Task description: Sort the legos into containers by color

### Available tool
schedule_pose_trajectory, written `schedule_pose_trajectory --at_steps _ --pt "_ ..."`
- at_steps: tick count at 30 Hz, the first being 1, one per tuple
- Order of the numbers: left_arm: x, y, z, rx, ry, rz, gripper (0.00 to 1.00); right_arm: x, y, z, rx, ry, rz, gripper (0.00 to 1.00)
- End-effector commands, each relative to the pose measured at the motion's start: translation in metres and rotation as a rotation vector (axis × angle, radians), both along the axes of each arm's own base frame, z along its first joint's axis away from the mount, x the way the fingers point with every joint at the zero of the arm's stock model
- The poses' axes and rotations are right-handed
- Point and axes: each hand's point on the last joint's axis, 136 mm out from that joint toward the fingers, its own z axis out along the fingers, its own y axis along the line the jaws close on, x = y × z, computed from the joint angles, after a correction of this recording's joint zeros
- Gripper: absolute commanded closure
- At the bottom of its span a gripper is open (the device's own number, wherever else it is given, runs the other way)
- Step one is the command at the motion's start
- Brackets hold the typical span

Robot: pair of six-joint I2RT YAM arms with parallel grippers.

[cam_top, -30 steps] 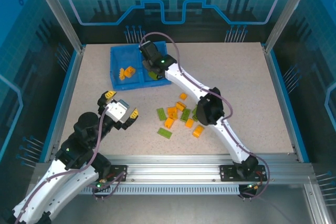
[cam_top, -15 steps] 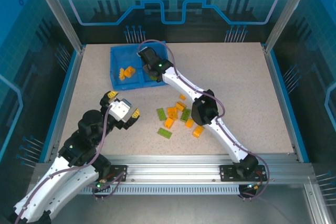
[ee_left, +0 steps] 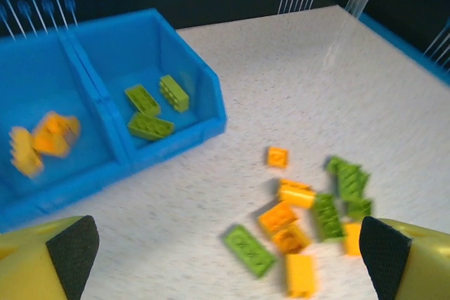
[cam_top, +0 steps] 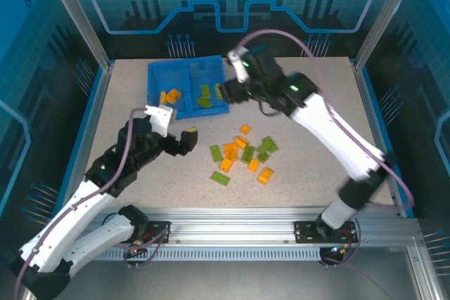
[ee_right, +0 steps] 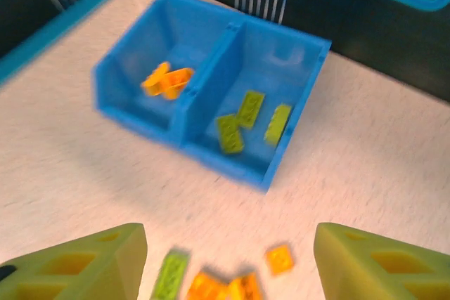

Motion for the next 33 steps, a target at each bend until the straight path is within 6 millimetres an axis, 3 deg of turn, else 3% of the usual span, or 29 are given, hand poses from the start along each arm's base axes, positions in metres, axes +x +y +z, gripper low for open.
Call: schedule_pose_trajectory --at_steps 1,5,10,14,17,20,23,29,33 --pt "-0.009 -0.018 -0.040 -0.224 0.342 0.139 0.01 -0.076 -0.018 -0.045 0.100 0.269 0.038 0.27" --pt "-0.008 -0.037 -0.085 -0.217 0.563 0.264 0.02 -0.129 -0.058 -0.073 0.147 0.399 -0.024 0.23" --pt "-0.003 -0.072 -0.126 -0.139 0.669 0.299 0.02 -0.164 -0.085 -0.092 0.123 0.475 -0.035 0.16" --pt "0.003 -0.091 -0.165 0.068 0.676 0.229 0.14 -0.161 -0.100 -0.101 0.117 0.436 -0.095 0.13" --pt "0.003 -0.109 -0.188 0.177 0.714 0.094 0.17 -0.158 -0.103 -0.104 0.141 0.433 -0.124 0.11" --pt "0.000 -0.125 -0.205 0.240 0.750 -0.025 0.19 -0.158 -0.099 -0.108 0.174 0.450 -0.123 0.10" --pt "0.001 -0.128 -0.223 0.303 0.771 -0.055 0.23 -0.163 -0.091 -0.115 0.180 0.510 -0.085 0.10" --pt "0.001 -0.142 -0.245 0.335 0.810 -0.117 0.47 -0.166 -0.092 -0.122 0.158 0.554 -0.097 0.11" --pt "-0.002 -0.141 -0.251 0.350 0.826 -0.110 0.60 -0.167 -0.091 -0.124 0.183 0.569 -0.108 0.11"
